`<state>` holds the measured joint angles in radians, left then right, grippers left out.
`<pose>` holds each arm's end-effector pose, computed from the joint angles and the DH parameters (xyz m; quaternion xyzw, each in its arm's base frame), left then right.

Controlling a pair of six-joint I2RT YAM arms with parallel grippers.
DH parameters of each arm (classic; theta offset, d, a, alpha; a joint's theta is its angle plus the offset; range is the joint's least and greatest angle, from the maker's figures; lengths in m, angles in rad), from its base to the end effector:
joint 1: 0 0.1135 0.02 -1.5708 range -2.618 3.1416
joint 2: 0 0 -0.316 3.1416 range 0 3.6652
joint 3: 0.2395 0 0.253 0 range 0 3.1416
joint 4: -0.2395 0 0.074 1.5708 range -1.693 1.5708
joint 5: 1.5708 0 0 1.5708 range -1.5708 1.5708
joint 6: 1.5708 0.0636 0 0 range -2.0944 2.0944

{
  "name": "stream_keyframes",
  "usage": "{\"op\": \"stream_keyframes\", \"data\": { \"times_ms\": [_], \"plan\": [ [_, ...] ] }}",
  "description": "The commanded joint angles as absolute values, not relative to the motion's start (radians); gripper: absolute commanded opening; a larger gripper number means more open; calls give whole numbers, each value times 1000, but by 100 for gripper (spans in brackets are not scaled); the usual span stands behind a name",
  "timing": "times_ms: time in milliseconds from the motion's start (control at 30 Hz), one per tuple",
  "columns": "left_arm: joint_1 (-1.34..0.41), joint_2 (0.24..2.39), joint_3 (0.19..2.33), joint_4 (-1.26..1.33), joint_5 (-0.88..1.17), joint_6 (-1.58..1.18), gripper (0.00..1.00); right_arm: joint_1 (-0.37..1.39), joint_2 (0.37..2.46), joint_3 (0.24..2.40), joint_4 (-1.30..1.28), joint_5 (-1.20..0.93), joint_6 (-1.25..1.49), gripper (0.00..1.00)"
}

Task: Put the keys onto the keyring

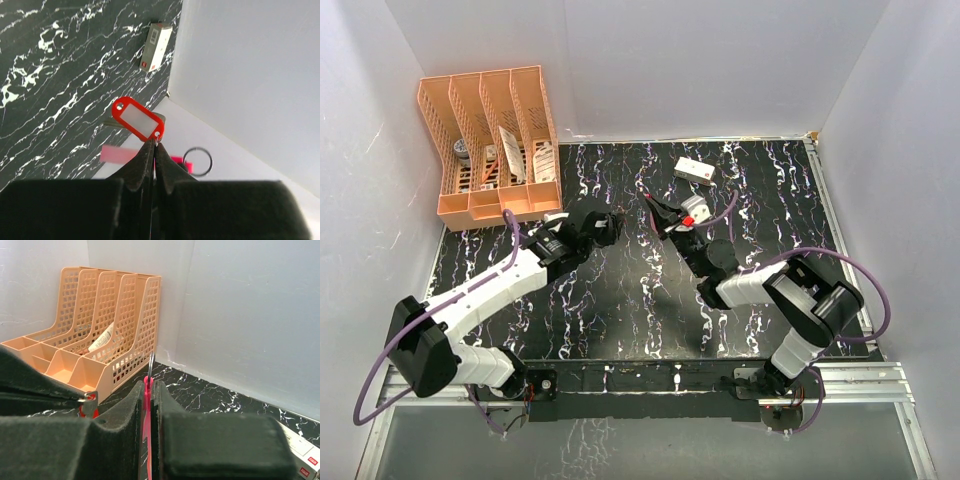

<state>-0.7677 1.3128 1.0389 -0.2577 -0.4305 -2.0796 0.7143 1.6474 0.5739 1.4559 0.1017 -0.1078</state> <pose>0.2385 -0.1933 0.3435 -0.6012 0.6073 -0.4527 0.2545 0.2623 0.2189 0.2924 -0.1848 0.5294 0.2200 0.7983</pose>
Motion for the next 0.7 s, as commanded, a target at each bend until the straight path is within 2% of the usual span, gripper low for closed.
{"op": "stream_keyframes", "data": {
  "times_ms": [0,500,667],
  "plan": [
    [-709,1284,1025,-221,-404,-2111,0,711,1595,555,1818,46,-167,0],
    [-620,1418,976,14,-64,-2200,0,727,1633,560,1818,15,-221,0],
    [-618,1426,969,39,-49,-2211,0,732,1641,561,1817,28,-228,0]
  ]
}}
